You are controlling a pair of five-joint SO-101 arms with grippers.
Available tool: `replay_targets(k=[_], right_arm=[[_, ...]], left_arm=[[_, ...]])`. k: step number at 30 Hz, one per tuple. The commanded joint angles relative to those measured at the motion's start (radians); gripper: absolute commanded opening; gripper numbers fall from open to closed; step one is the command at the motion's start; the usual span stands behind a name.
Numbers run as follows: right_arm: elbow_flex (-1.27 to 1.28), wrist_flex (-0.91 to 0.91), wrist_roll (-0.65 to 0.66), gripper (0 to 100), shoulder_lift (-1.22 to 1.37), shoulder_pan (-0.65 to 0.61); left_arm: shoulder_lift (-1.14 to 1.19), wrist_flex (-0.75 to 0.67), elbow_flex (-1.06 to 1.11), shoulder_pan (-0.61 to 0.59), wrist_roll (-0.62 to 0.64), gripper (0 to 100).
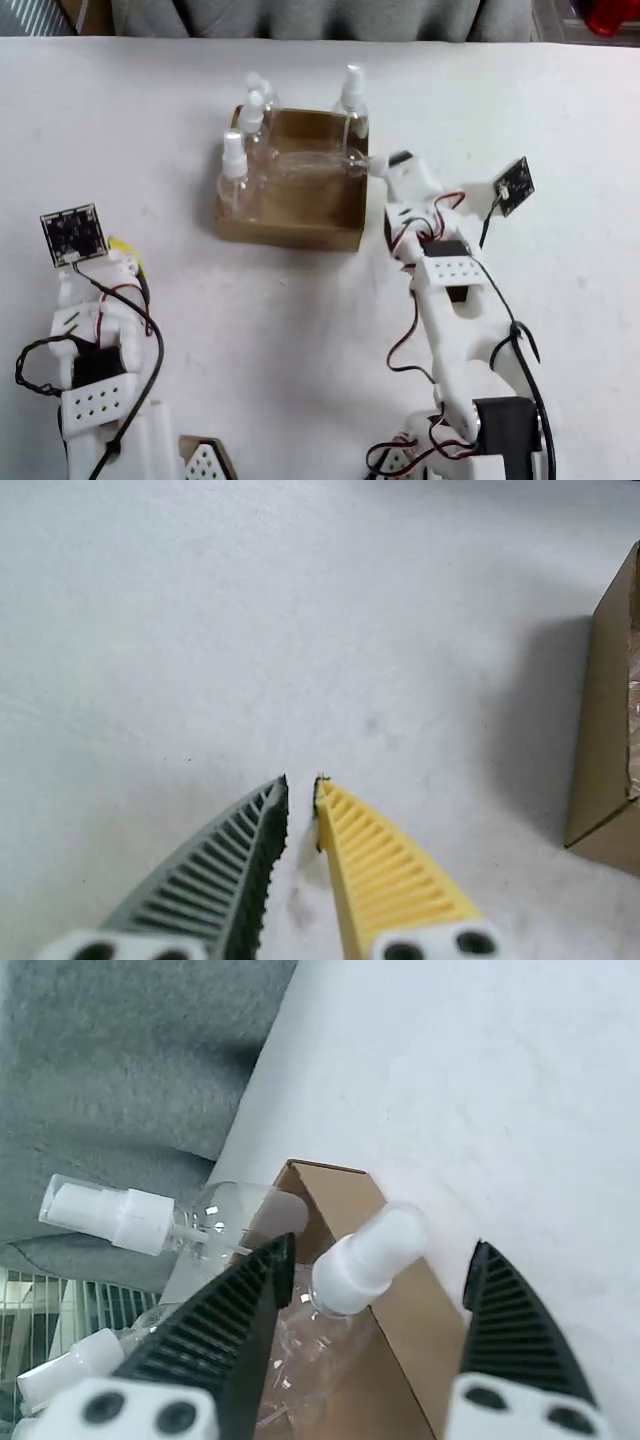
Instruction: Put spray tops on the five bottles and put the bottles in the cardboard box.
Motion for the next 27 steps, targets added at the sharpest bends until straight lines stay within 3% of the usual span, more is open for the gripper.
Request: replay_targets(k=[1, 11, 27], right_arm=[[-0.061, -0.030, 0.000, 22.9, -0.007, -0.008], [-0.147, -0.027, -0.006, 23.0, 0.142, 0.001], [-0.189, -0.081, -0.006, 22.8, 0.177, -0.007]], left_arm=[[-0.016, -0.031, -0.009, 0.012, -0.011, 7], [-0.016, -0.031, -0.008, 0.012, -0.011, 7], [-0.016, -0.028, -0.008, 0.012, -0.012, 7]])
